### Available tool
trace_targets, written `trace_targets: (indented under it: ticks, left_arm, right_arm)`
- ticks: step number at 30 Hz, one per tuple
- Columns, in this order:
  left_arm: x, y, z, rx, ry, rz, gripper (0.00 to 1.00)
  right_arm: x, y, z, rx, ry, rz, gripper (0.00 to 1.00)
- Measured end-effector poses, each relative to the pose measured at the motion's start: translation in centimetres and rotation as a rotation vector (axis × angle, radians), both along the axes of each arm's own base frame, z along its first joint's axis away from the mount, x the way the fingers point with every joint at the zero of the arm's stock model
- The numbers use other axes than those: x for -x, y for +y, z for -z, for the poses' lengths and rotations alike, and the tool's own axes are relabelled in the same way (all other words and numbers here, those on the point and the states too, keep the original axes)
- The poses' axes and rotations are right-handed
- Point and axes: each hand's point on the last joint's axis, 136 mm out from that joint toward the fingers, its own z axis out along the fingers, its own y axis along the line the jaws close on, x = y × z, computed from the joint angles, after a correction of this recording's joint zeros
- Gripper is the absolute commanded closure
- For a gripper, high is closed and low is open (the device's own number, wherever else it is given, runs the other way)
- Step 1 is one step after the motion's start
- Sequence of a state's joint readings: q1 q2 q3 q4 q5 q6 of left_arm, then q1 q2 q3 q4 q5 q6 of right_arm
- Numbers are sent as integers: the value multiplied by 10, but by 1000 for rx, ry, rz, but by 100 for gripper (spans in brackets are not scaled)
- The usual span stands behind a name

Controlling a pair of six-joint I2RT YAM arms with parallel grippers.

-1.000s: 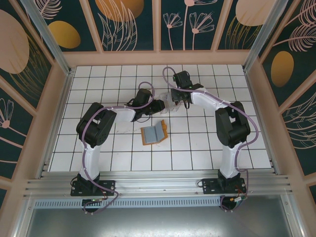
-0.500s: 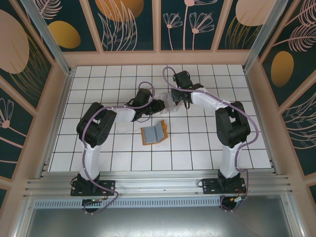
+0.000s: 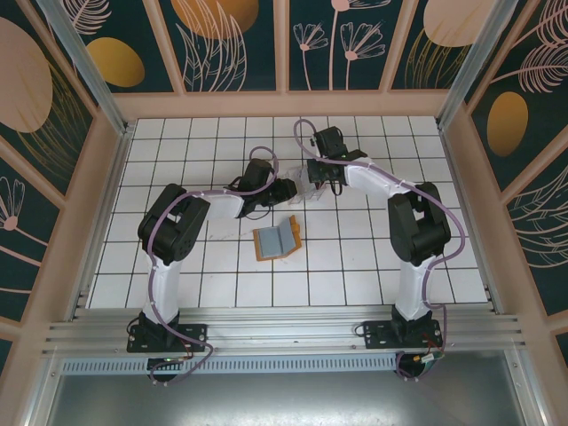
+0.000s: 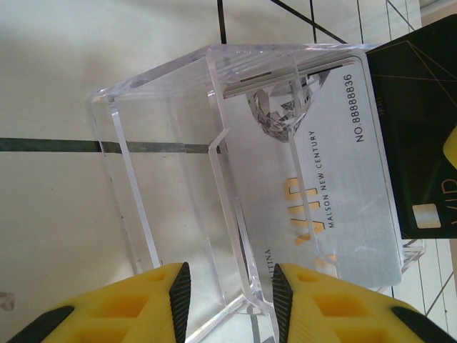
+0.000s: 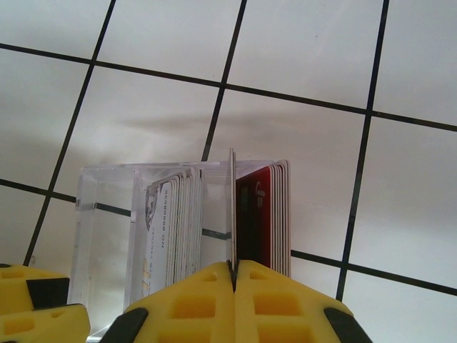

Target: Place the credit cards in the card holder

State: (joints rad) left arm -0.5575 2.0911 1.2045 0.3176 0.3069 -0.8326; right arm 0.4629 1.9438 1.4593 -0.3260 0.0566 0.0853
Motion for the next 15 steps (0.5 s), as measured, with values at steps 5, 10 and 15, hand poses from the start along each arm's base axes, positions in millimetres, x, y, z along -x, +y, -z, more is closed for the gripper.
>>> trace_targets:
  ticks: [5,10,15]
  left_arm:
    - [0,0,0,0,0,0,62]
    - [0,0,0,0,0,0,62]
    - [0,0,0,0,0,0,62]
  right_arm:
    - [1,-2,-5,-85,22,-5,91]
    - [3,-8,-7,-184,46,7,95]
    - [5,-8,-16,-269,53,8,96]
